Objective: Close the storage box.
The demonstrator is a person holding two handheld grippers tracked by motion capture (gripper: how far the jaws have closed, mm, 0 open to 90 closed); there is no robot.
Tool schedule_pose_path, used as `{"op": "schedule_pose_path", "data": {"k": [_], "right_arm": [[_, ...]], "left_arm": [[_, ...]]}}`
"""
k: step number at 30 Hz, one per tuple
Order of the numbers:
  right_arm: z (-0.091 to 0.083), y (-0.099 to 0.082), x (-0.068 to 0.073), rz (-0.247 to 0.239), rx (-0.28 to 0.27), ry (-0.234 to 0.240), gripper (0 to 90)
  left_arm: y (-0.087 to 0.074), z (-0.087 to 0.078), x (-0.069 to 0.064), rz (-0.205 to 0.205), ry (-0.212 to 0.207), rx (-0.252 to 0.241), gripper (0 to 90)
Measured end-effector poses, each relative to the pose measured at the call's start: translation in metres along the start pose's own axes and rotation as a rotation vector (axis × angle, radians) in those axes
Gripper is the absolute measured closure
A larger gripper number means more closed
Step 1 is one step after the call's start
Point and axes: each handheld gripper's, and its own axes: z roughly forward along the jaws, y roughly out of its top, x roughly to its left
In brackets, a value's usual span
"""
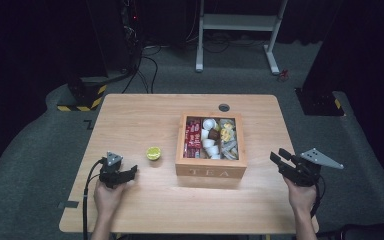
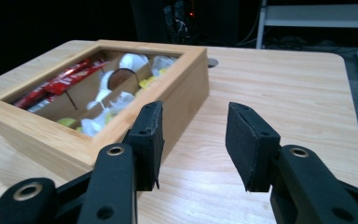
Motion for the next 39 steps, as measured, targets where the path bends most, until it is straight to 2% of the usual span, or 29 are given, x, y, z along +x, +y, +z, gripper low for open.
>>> {"op": "schedule_pose_path", "data": {"k": [9, 22, 39], "right_arm": [[0.004, -0.015, -0.012, 0.032, 0.024, -0.032, 57.5], [0.014, -0.031, -0.021, 0.042, 0.067, -0.096, 59.2], [0.043, -0.042, -0.019, -0.003, 0.164, -0.125, 59.0]], "left_arm": [[0.000, 0.000, 0.000, 0.003, 0.001, -0.002, 29.0], [0.000, 0.000, 0.000, 0.006, 0.004, 0.000, 29.0], [0.000, 0.000, 0.000, 0.006, 0.003, 0.000, 28.9]]}}
